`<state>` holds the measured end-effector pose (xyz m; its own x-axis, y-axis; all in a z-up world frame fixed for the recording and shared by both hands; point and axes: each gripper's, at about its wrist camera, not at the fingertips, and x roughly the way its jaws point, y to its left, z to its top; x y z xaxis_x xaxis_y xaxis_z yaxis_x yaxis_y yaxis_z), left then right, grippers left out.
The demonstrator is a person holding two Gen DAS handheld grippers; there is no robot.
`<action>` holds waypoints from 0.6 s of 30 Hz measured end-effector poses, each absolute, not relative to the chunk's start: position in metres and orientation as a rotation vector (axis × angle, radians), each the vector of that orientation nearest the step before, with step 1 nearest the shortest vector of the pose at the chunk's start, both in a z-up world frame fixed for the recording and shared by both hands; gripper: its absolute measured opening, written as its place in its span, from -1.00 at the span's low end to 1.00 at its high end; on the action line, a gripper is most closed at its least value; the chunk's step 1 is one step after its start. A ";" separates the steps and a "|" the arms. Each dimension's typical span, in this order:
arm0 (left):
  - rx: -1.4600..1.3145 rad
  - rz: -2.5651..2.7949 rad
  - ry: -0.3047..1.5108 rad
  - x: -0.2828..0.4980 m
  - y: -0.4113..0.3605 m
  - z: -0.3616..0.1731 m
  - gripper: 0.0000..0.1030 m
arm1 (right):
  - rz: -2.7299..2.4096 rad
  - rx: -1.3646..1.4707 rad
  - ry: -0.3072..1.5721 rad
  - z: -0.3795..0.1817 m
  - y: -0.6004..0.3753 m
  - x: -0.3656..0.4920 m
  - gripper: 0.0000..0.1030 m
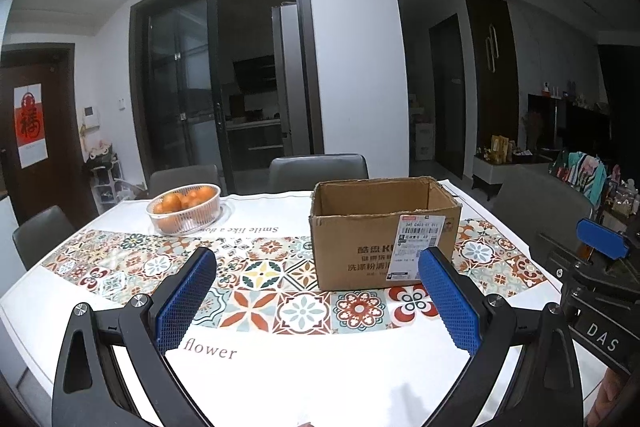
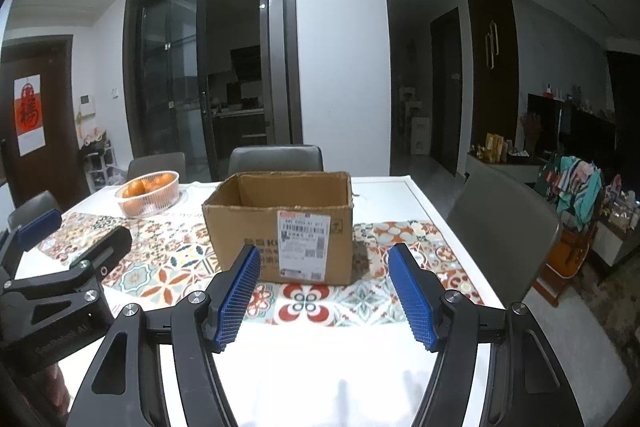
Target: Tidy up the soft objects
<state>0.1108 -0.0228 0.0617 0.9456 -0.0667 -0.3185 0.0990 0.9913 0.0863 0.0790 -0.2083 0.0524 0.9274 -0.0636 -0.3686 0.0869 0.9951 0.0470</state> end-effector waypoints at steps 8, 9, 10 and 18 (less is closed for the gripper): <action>0.092 -0.062 0.336 0.085 -0.020 0.056 1.00 | -0.059 0.077 0.381 0.045 -0.209 0.059 0.36; 0.089 -0.062 0.339 0.083 -0.020 0.056 1.00 | -0.057 0.076 0.378 0.045 -0.209 0.056 0.37; 0.083 -0.064 0.345 0.081 -0.020 0.055 1.00 | -0.056 0.073 0.375 0.045 -0.209 0.054 0.37; 0.076 -0.072 0.352 0.066 -0.021 0.049 1.00 | -0.060 0.066 0.358 0.043 -0.211 0.036 0.37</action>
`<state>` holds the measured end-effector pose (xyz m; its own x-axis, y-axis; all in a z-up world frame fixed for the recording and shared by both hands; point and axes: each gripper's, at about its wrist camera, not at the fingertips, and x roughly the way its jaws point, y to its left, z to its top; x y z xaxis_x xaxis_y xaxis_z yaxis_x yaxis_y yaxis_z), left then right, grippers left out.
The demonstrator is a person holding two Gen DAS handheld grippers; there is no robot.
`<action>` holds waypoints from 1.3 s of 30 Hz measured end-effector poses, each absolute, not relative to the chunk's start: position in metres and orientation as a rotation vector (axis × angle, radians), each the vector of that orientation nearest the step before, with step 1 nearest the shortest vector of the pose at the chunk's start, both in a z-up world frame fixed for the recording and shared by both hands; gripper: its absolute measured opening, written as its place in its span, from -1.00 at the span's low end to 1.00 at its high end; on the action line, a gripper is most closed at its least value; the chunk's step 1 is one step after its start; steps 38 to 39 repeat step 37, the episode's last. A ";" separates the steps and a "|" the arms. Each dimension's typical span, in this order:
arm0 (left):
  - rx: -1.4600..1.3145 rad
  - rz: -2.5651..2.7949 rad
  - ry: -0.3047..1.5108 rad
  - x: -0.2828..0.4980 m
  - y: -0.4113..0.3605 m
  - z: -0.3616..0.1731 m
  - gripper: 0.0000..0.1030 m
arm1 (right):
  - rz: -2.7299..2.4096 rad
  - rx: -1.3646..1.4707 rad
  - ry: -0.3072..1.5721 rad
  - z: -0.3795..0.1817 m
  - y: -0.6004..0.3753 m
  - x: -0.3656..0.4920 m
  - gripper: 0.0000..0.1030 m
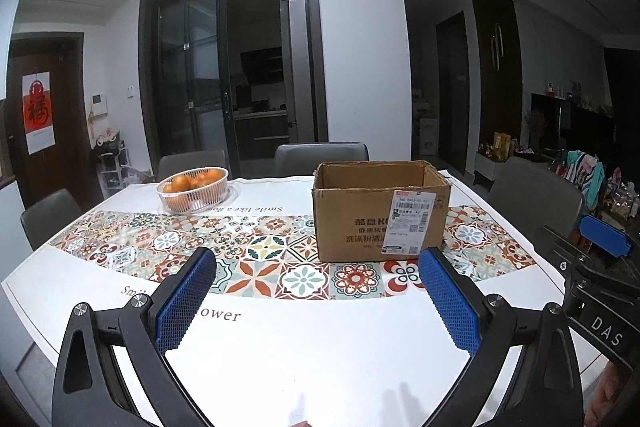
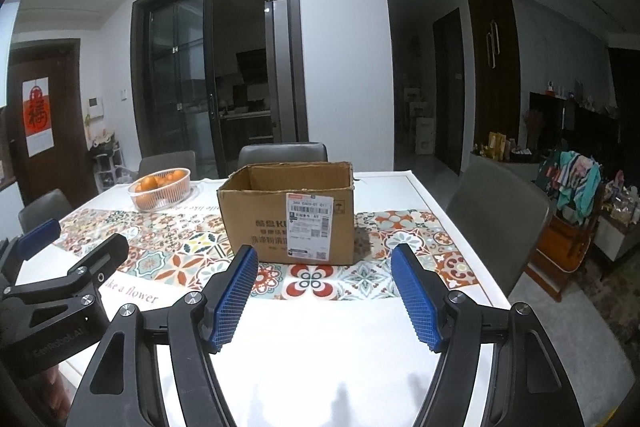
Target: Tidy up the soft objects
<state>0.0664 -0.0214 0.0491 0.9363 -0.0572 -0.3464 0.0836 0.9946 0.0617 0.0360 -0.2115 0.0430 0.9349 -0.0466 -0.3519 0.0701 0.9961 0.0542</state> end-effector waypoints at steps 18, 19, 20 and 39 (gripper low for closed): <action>0.074 -0.090 0.332 0.054 -0.023 0.048 1.00 | -0.063 0.064 0.360 0.038 -0.215 0.026 0.37; 0.074 -0.089 0.331 0.053 -0.023 0.048 1.00 | -0.063 0.063 0.360 0.038 -0.215 0.026 0.37; 0.074 -0.091 0.332 0.054 -0.023 0.048 1.00 | -0.063 0.061 0.361 0.038 -0.215 0.025 0.37; 0.071 -0.099 0.363 0.060 -0.020 0.044 1.00 | -0.065 0.057 0.388 0.033 -0.215 0.026 0.37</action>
